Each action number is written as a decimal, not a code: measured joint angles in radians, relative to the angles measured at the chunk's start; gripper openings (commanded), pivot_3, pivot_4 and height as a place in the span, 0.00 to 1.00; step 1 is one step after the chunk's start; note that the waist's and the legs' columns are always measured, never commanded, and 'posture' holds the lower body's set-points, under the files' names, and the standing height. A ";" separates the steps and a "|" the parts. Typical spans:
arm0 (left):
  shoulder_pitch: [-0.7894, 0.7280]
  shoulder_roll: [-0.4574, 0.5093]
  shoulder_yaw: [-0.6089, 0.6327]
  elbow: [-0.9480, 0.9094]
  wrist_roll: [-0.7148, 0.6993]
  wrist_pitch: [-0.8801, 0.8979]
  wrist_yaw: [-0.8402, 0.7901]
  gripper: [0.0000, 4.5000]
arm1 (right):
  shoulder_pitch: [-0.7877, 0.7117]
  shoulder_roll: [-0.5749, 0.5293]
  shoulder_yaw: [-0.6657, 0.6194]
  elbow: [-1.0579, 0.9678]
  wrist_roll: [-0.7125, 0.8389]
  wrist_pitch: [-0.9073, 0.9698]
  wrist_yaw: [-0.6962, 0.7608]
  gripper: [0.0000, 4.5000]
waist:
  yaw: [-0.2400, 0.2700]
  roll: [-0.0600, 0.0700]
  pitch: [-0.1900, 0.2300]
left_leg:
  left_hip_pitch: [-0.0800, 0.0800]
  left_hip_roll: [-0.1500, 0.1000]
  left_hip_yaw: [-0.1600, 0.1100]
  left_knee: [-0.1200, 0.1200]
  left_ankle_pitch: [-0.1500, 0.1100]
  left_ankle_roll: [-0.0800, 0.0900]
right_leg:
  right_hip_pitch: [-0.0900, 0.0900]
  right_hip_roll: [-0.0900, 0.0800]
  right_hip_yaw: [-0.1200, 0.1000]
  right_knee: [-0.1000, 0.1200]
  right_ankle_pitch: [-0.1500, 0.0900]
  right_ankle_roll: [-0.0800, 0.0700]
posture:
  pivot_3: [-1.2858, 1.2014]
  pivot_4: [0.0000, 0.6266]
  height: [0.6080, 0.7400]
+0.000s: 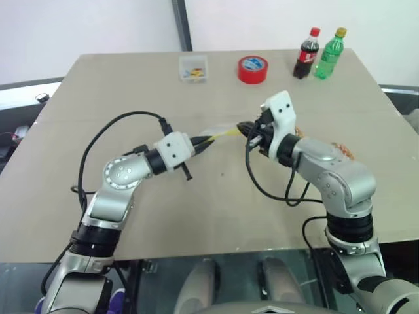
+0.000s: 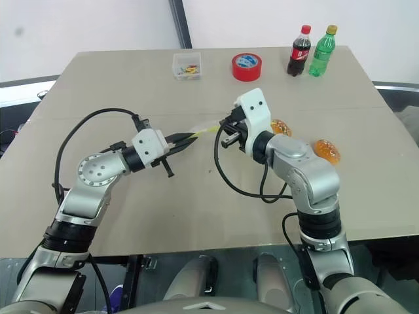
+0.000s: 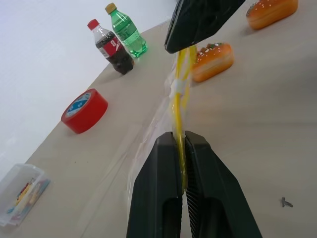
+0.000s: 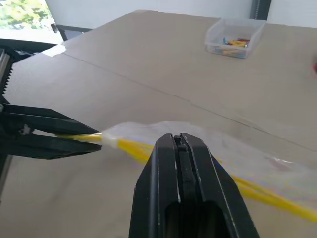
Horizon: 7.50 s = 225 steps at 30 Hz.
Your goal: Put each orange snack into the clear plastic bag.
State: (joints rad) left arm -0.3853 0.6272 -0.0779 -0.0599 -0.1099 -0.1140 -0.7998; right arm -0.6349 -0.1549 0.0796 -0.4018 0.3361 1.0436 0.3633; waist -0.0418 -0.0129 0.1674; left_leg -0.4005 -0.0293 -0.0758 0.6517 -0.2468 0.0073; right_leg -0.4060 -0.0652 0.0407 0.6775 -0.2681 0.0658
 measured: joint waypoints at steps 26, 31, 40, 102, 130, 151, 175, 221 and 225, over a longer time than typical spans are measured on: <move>0.008 -0.022 -0.001 0.007 0.010 -0.033 0.016 0.00 | 0.024 -0.037 -0.011 -0.028 0.099 0.056 -0.021 0.00 | 0.000 0.000 0.000 | 0.000 0.000 0.000 0.000 0.000 0.000 | 0.000 0.000 0.000 0.000 0.000 0.000 | 0.52 0.24 1.00; 0.022 -0.023 -0.003 0.016 0.010 -0.052 0.010 0.00 | 0.024 -0.015 -0.014 0.019 0.088 0.031 -0.049 0.00 | 0.000 0.000 0.000 | 0.000 0.000 0.000 0.000 0.000 0.000 | 0.000 0.000 0.000 0.000 0.000 0.000 | 0.52 0.24 1.00; 0.065 0.013 -0.004 0.005 0.010 -0.069 -0.028 0.00 | 0.047 0.101 -0.088 0.230 0.003 -0.105 -0.204 0.00 | 0.002 0.000 0.000 | 0.000 0.000 0.000 0.000 0.000 0.000 | 0.000 0.000 0.000 0.000 0.000 0.000 | 0.52 0.24 1.00; 0.061 0.015 0.067 0.070 0.090 0.042 0.119 0.00 | -0.050 -0.175 -0.116 0.803 -0.286 -0.570 0.069 0.50 | -0.002 0.000 0.001 | 0.001 0.001 0.002 0.000 0.000 0.000 | 0.000 0.001 0.002 0.000 0.000 0.000 | 0.52 0.24 1.00; 0.116 -0.007 0.033 -0.092 0.028 0.012 0.024 0.00 | -0.020 -0.117 0.258 0.412 -0.376 -0.624 0.222 0.13 | 0.001 0.000 0.001 | 0.000 0.002 0.001 0.000 0.000 0.000 | 0.000 0.001 0.001 0.000 0.000 0.000 | 0.52 0.24 1.00; 0.128 -0.042 0.029 -0.102 0.046 0.112 0.088 0.00 | 0.213 -0.308 0.065 0.145 -0.269 -0.570 0.330 0.68 | 0.007 0.000 0.001 | 0.000 0.002 0.000 0.000 0.000 0.000 | 0.000 0.001 0.000 0.000 0.000 0.000 | 0.52 0.24 1.00; 0.107 -0.049 0.025 -0.061 0.052 0.101 0.095 0.00 | 0.295 -0.443 -0.238 0.471 -0.287 -0.488 0.088 0.24 | 0.006 -0.001 0.000 | 0.001 0.003 0.002 0.001 0.000 0.000 | 0.002 0.001 0.001 0.000 0.000 0.000 | 0.52 0.24 1.00; 0.240 -0.035 0.048 -0.206 -0.013 0.184 0.053 0.00 | -0.061 0.050 0.222 0.744 -0.320 -0.959 0.239 0.72 | 0.001 0.000 0.001 | 0.001 0.003 0.000 0.000 0.000 0.000 | 0.000 0.001 0.000 0.000 0.000 0.000 | 0.52 0.24 1.00; 0.227 -0.050 0.076 -0.206 -0.044 0.238 0.077 0.00 | 0.023 -0.035 0.161 0.549 -0.267 -0.854 0.264 0.72 | 0.003 0.000 0.001 | 0.001 0.003 0.000 0.000 0.000 0.000 | 0.000 0.001 0.000 0.000 0.000 0.000 | 0.52 0.24 1.00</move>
State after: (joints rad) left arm -0.1581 0.5776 -0.0019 -0.2655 -0.1539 0.1239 -0.7228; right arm -0.6120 -0.1896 0.2402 0.1470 0.0688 0.1895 0.6274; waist -0.0390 -0.0132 0.1684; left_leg -0.3997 -0.0261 -0.0754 0.6519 -0.2469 0.0071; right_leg -0.4056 -0.0643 0.0412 0.6779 -0.2681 0.0657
